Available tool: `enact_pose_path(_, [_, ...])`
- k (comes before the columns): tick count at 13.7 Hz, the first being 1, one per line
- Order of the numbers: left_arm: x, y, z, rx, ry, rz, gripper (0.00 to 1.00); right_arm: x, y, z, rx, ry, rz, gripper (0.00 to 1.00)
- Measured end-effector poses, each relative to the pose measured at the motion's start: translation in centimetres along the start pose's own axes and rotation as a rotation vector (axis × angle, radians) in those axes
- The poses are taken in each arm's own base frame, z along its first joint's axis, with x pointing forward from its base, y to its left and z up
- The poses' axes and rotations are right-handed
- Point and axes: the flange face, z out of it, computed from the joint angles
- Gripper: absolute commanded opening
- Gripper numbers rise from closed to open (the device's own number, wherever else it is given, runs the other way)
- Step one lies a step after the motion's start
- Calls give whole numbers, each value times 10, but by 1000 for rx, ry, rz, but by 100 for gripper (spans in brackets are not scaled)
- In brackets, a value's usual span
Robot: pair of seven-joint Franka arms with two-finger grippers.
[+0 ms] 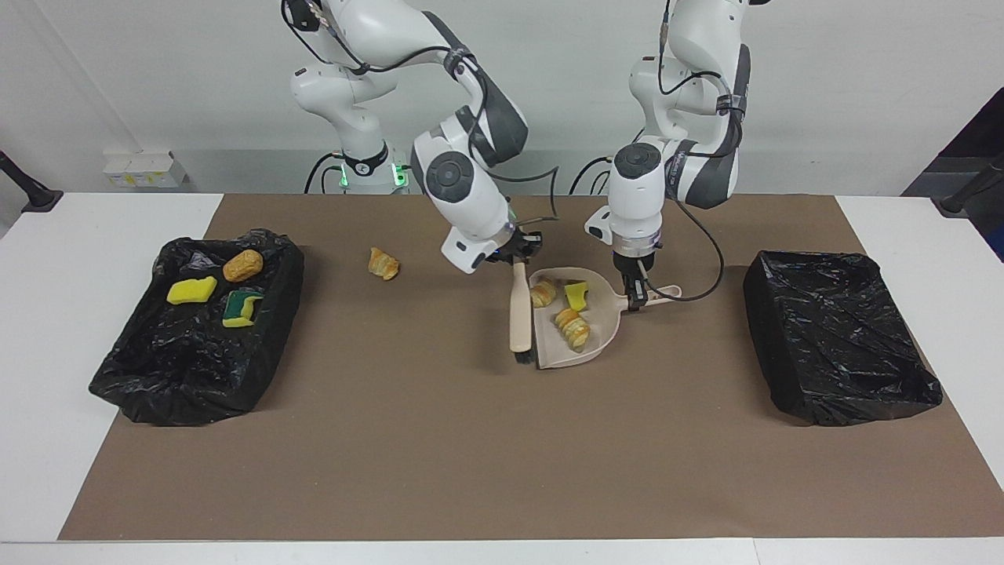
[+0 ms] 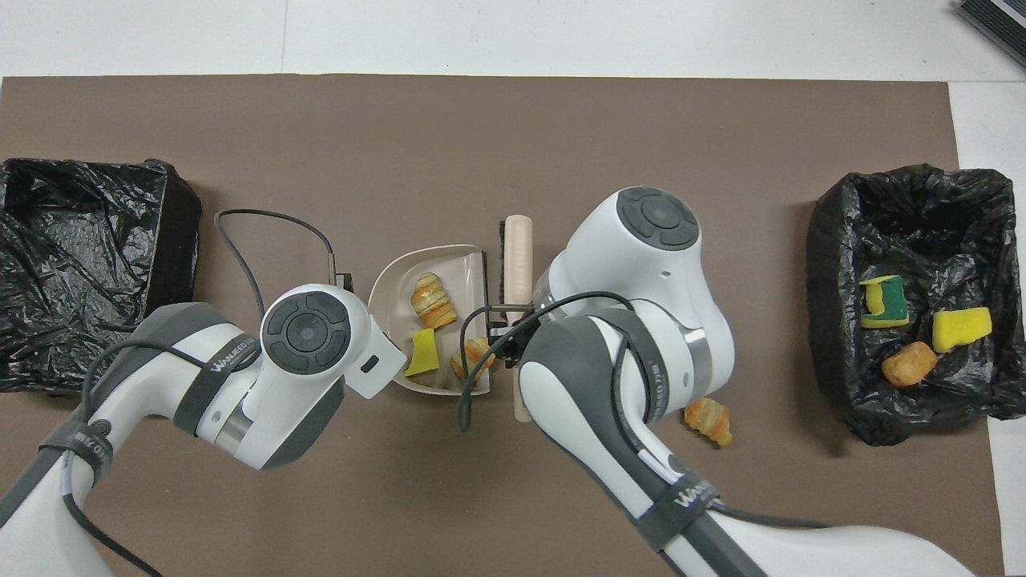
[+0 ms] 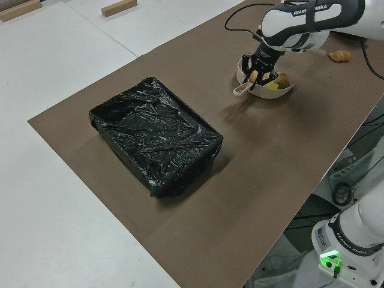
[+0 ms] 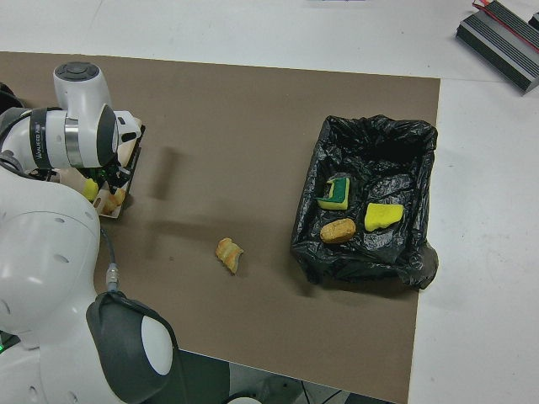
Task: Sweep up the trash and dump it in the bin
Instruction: 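Draw the brush back and sweep the last bread scrap toward the dustpan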
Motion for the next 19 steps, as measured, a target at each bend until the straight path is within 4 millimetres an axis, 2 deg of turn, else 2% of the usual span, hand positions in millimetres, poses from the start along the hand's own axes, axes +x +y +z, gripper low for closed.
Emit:
enact_pose_path(3, [0, 0, 0, -1, 0, -3, 0, 7, 48, -22, -133, -5, 27, 0])
enact_pose_path(5, [0, 0, 1, -1, -1, -6, 0, 10, 85, -30, -205, -39, 81, 0])
enact_pose_path(7, [0, 0, 1, -1, -1, -8, 0, 9, 127, -27, -261, -66, 203, 0])
enact_pose_path(9, [0, 0, 1, -2, -1, -9, 0, -5, 166, -17, -326, -98, 300, 0])
enact_pose_path(11, [0, 1, 1, -2, -1, -9, 0, -28, 181, -6, -391, -121, 382, 0])
enact_pose_path(16, [0, 1, 1, -2, -1, -10, 0, -85, 197, 18, -486, -198, 528, 0])
enact_pose_path(19, [0, 1, 1, -2, -1, -10, 0, -125, 208, 40, -529, -211, 586, 0])
